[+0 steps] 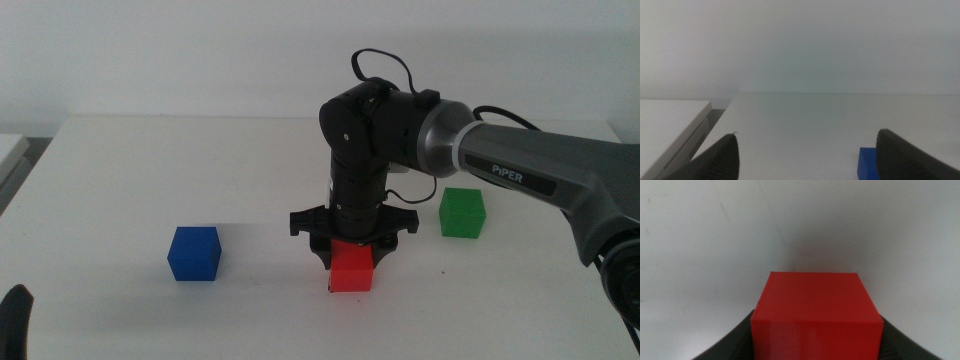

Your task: Stack red cubes first, then green, then blue cubes in a specific spot.

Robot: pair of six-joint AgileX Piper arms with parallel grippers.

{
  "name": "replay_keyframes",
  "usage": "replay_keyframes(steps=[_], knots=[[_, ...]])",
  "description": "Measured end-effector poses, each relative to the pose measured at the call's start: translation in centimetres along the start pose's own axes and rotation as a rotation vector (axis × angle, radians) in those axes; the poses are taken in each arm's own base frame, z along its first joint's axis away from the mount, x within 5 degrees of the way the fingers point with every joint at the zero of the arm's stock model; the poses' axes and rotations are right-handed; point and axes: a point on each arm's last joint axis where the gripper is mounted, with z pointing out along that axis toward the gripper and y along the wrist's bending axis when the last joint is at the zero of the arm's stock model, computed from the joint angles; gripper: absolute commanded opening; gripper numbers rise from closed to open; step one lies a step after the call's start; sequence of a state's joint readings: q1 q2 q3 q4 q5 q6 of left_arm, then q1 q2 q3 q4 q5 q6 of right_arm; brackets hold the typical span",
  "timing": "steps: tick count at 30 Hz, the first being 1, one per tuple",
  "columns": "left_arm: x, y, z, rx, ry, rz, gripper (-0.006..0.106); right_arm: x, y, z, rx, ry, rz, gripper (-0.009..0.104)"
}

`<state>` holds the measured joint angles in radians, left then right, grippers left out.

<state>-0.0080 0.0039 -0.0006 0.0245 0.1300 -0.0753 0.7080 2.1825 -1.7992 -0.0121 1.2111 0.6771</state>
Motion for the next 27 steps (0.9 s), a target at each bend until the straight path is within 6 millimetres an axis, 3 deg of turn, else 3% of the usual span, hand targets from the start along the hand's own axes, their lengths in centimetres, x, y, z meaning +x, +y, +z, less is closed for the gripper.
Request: replay_keyframes(steps=[17,20,24,27], knots=[[0.0,0.0,0.0,0.0,0.0,0.0,0.092,-0.6,0.2,1.3,0.005,-0.042,0.024,0.023],[0.0,0.0,0.0,0.0,0.0,0.0,0.092,-0.6,0.2,1.3,0.009,-0.037,0.026,0.035],[0.0,0.0,0.0,0.0,0.0,0.0,0.092,-0.5,0.1,1.3,0.015,-0.03,0.026,0.044],[0.0,0.0,0.0,0.0,0.0,0.0,0.092,-0.5,0.1,1.3,0.019,-0.026,0.026,0.058]])
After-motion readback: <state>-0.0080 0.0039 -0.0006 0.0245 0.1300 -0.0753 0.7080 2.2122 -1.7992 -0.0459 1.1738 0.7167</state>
